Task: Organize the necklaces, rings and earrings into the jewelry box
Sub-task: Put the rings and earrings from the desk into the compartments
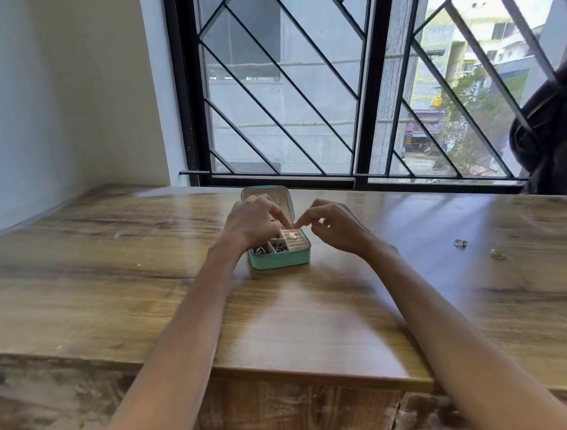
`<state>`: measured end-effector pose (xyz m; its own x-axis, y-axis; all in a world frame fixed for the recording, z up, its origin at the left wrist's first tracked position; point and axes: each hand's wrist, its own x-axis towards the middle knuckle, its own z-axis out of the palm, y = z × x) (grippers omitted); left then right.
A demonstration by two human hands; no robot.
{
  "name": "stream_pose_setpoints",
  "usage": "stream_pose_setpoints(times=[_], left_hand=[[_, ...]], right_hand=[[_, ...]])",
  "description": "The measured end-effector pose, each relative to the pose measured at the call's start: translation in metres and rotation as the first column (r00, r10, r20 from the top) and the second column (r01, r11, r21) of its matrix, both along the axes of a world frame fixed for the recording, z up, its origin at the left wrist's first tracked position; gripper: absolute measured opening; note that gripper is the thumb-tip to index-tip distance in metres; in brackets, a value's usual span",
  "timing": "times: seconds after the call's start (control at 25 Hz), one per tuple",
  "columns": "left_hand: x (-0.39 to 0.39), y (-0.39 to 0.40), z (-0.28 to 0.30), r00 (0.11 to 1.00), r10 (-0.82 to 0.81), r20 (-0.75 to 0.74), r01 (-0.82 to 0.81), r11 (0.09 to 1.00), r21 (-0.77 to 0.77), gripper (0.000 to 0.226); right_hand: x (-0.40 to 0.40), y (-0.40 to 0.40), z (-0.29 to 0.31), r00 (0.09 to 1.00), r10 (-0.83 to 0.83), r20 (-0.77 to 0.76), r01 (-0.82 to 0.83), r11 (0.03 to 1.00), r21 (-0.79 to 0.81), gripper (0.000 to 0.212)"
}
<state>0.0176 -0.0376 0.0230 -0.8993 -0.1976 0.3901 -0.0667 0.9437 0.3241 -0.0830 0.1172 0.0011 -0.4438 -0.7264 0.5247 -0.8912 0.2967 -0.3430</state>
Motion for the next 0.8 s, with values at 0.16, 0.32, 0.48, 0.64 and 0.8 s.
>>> stream_pose_setpoints(times=[0.16,0.32,0.48,0.64,0.8], left_hand=[[0.0015,0.0010,-0.0022,0.999,-0.028,0.041,0.028,0.999,-0.018,0.032],[0.0015,0.0023,-0.0025,0.998,-0.031,0.060,0.033,0.999,-0.033,0.036],[0.0013,0.0040,-0.0038,0.995,-0.036,0.091,0.036,0.999,-0.007,0.037],[0.0030,0.0063,-0.0018,0.994,-0.031,0.108,0.033,0.999,-0.019,0.039],[0.0019,0.0032,-0.0043,0.995,-0.040,0.091,0.042,0.999,-0.019,0.036]], right_hand=[[-0.0041,0.0019,-0.0051,0.997,-0.029,-0.078,0.034,0.998,0.061,0.045],[-0.0073,0.0009,-0.0092,0.992,-0.060,-0.109,0.065,0.997,0.050,0.049],[-0.0048,0.0019,-0.0102,0.995,-0.071,-0.073,0.079,0.992,0.101,0.052],[-0.0018,0.0024,-0.0086,0.994,-0.087,-0.059,0.094,0.988,0.126,0.053],[-0.0019,0.0029,-0.0092,0.995,-0.089,-0.047,0.094,0.988,0.126,0.052]])
